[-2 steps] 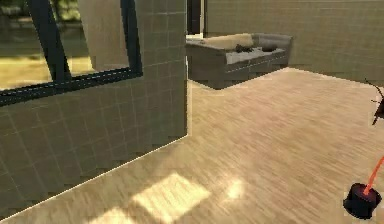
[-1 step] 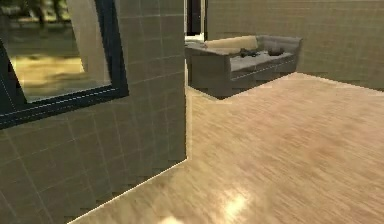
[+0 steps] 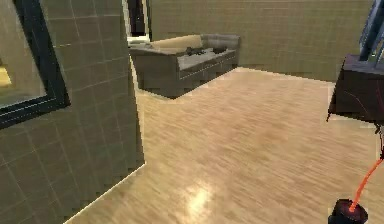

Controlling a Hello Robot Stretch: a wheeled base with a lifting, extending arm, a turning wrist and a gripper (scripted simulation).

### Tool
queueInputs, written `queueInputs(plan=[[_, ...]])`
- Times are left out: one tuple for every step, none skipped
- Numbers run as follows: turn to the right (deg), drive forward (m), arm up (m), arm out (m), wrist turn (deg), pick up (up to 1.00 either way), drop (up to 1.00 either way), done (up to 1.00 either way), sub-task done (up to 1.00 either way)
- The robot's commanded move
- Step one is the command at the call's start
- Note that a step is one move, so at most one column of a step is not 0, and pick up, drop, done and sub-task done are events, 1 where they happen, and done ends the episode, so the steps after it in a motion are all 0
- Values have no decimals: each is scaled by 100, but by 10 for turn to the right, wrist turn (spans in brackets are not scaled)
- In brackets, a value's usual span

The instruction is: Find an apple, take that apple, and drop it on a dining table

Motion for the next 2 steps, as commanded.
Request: queueInputs(plan=[[0, 100, 0, 0, 0, 0, 0, 0, 0], [0, 85, 0, 0, 0, 0, 0, 0, 0]])
